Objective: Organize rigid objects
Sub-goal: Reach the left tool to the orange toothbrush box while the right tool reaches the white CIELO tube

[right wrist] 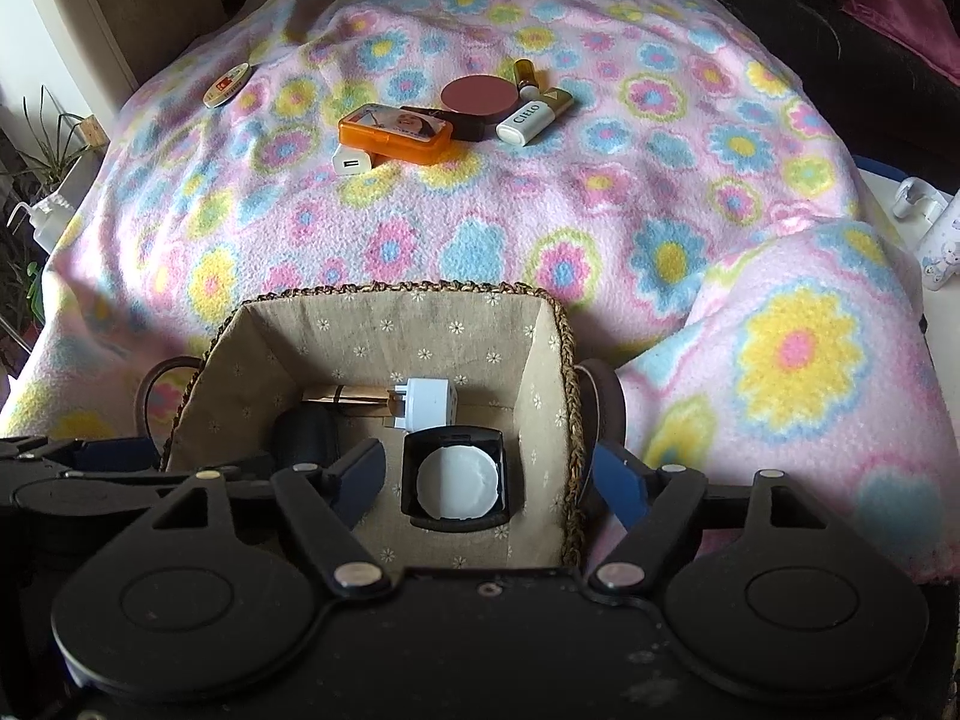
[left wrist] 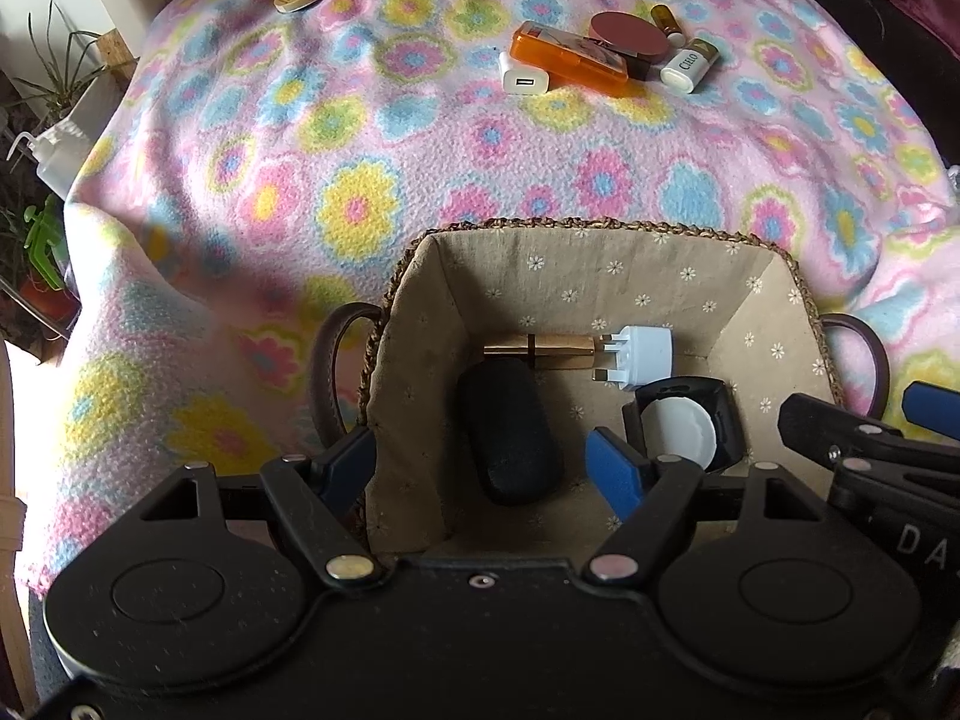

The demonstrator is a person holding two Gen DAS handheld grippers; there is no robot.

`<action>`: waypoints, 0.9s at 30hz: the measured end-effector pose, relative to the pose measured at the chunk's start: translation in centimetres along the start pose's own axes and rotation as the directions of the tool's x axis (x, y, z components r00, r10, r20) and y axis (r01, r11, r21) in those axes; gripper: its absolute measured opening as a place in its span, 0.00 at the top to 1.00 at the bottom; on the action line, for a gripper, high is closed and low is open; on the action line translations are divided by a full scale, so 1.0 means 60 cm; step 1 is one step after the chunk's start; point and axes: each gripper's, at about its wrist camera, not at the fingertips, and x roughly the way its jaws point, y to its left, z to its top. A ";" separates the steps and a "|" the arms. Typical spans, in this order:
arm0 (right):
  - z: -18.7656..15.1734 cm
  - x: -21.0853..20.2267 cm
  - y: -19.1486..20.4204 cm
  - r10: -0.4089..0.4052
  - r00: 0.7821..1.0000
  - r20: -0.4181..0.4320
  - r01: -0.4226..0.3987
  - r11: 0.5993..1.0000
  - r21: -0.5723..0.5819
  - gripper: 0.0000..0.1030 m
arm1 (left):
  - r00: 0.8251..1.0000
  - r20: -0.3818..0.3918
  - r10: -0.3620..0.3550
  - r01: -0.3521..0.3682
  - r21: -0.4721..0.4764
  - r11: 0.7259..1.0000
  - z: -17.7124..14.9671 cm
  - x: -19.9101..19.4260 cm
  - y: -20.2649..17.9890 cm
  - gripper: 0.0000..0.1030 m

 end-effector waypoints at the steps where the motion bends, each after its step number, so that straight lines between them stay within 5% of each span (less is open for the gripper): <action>1: 0.003 -0.001 -0.002 0.001 1.000 0.003 -0.001 1.000 0.003 0.24 | 1.000 -0.003 -0.003 0.003 -0.006 1.000 0.002 0.000 0.001 0.29; 11: 0.061 0.013 -0.015 -0.024 0.998 0.063 0.026 0.999 -0.029 0.18 | 1.000 -0.027 -0.001 0.000 -0.018 1.000 0.040 0.011 0.007 0.29; 14: 0.085 0.019 -0.015 -0.030 0.990 0.134 0.039 0.997 -0.063 0.06 | 0.999 -0.031 0.012 -0.013 -0.016 1.000 0.061 0.020 0.010 0.29; 15: 0.093 0.021 -0.015 -0.043 0.984 0.172 0.057 0.995 -0.076 0.00 | 0.999 -0.031 0.017 -0.018 -0.015 1.000 0.068 0.023 0.011 0.29; 19: 0.116 0.030 -0.011 -0.142 0.935 0.326 0.182 0.979 -0.096 0.00 | 0.999 -0.022 0.039 -0.040 -0.006 0.999 0.097 0.034 0.011 0.29; 27: 0.212 0.116 -0.021 -0.157 0.937 0.313 0.208 0.968 -0.137 0.00 | 0.997 -0.002 0.077 -0.077 0.011 0.997 0.158 0.059 0.006 0.27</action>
